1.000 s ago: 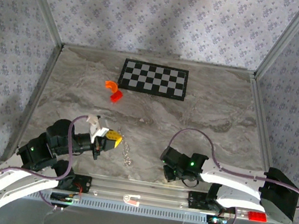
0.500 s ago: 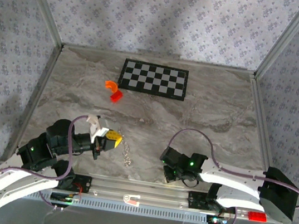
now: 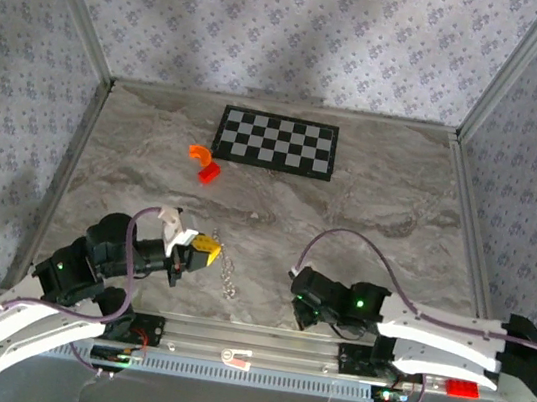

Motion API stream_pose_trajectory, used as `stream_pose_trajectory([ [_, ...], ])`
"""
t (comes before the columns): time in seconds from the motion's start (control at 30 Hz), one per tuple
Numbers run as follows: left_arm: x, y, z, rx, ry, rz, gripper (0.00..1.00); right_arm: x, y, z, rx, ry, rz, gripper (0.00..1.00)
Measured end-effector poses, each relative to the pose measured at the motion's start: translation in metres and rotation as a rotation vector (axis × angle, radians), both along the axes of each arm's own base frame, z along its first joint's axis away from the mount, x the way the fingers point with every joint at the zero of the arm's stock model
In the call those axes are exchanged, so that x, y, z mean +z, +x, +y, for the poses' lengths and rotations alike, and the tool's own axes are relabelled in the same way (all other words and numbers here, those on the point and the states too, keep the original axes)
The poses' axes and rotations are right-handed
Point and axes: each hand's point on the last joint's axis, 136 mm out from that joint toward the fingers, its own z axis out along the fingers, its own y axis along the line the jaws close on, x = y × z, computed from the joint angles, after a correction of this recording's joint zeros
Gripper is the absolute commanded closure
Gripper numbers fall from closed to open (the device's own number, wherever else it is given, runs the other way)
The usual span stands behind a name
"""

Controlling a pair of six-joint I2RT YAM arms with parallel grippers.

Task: Put the keys on the keyring

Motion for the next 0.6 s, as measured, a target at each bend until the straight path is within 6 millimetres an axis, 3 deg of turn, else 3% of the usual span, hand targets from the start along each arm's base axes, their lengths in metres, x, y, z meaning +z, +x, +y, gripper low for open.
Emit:
stream_pose_trajectory([
  [0.13,0.001,-0.002,-0.005,-0.03,0.014,0.007,1.0,0.045,0.004,0.013,0.094,0.124,-0.128,1.0],
  [0.3,0.019,-0.012,-0.011,-0.107,-0.004,-0.021,1.0,0.097,0.004,0.029,0.247,0.261,-0.287,1.0],
  [0.6,0.045,-0.039,-0.013,-0.27,-0.03,-0.11,1.0,0.193,-0.02,0.062,0.56,0.525,-0.48,1.0],
])
